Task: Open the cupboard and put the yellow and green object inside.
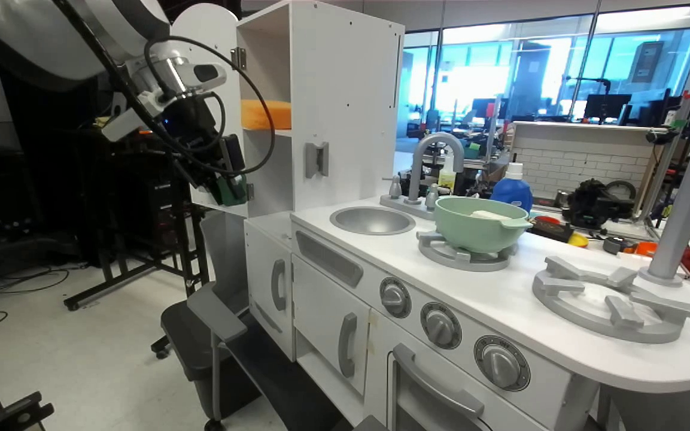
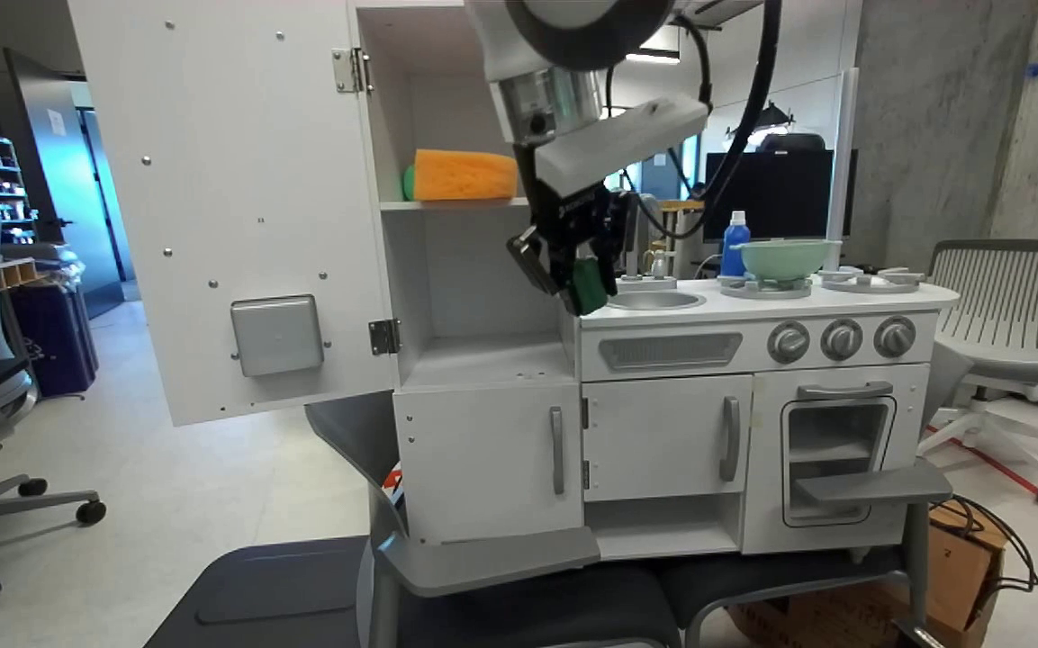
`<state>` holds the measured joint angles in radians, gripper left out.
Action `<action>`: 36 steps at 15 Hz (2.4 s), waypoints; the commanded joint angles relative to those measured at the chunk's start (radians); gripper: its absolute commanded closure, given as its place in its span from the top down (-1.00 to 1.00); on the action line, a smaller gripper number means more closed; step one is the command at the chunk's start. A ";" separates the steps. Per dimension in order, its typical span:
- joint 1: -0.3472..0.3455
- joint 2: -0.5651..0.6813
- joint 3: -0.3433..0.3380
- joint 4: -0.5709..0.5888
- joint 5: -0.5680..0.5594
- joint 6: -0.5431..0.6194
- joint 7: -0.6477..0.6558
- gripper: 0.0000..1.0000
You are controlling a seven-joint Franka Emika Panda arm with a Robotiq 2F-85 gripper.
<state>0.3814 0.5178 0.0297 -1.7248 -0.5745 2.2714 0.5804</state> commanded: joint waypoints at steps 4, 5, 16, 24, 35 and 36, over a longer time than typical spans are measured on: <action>0.133 0.268 -0.086 0.326 -0.212 -0.005 0.145 -0.58; 0.141 0.309 -0.097 0.378 -0.237 -0.006 0.155 -0.58; 0.133 0.689 -0.207 0.837 -0.327 -0.030 0.149 -0.58; 0.136 0.821 -0.259 1.038 -0.316 -0.058 0.145 0.71; 0.154 0.742 -0.162 1.013 -0.240 -0.121 -0.013 1.00; 0.154 0.730 -0.143 1.006 -0.227 -0.123 -0.039 1.00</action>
<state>0.5270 1.3136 -0.1735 -0.6798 -0.8484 2.1882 0.6399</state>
